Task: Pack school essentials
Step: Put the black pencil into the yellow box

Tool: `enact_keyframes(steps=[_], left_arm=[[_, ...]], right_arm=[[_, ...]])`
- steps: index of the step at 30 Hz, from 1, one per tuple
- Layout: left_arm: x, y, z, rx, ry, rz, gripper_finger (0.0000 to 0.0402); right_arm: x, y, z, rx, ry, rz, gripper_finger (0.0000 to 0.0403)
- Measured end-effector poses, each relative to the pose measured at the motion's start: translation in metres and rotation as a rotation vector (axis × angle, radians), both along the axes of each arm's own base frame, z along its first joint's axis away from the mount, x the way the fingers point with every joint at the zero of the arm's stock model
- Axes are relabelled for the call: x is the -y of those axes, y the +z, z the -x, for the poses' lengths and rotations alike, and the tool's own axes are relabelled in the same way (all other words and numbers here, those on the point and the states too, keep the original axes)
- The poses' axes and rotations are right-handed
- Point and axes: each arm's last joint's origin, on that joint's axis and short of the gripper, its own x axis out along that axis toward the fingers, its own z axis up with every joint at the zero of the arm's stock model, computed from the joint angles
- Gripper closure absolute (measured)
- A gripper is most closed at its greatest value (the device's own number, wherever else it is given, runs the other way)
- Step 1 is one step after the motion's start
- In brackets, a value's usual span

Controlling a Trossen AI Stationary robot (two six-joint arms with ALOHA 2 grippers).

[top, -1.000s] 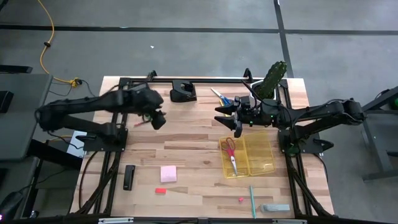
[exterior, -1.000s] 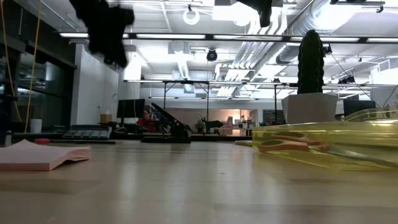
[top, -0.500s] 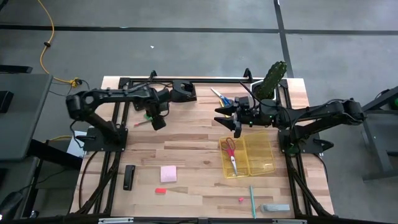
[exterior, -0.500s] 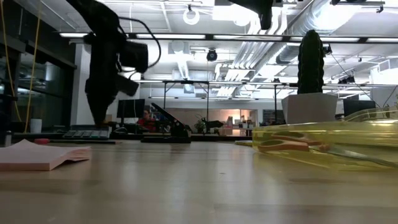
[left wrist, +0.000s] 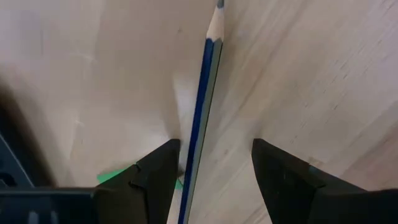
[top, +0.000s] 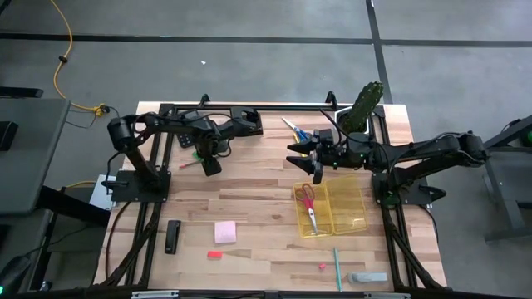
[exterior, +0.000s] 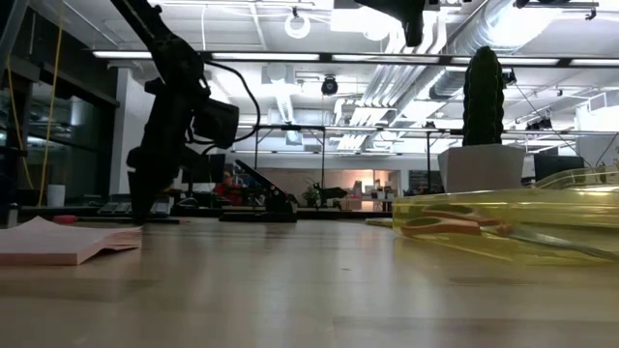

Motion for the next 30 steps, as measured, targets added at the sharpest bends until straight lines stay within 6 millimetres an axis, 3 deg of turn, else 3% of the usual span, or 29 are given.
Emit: enact_keyframes(steps=[6, 17, 25, 30], left_arm=[[0.000, 0.000, 0.001, -0.005, -0.077, 0.002, 0.0236], [0.000, 0.000, 0.002, -0.025, -0.108, -0.016, 0.0391], [0.000, 0.001, 0.001, -0.006, -0.096, 0.013, 0.0392], [-0.002, 0.028, -0.006, 0.139, -0.063, -0.002, 0.0399]], right_arm=[[0.000, 0.000, 0.000, 0.000, 0.000, -0.006, 0.0181], [0.000, 0.000, 0.000, 0.001, -0.007, -0.006, 0.0181], [0.000, 0.000, 0.000, 0.000, -0.007, -0.006, 0.0181], [0.000, 0.000, 0.000, 0.002, -0.007, -0.006, 0.0181]])
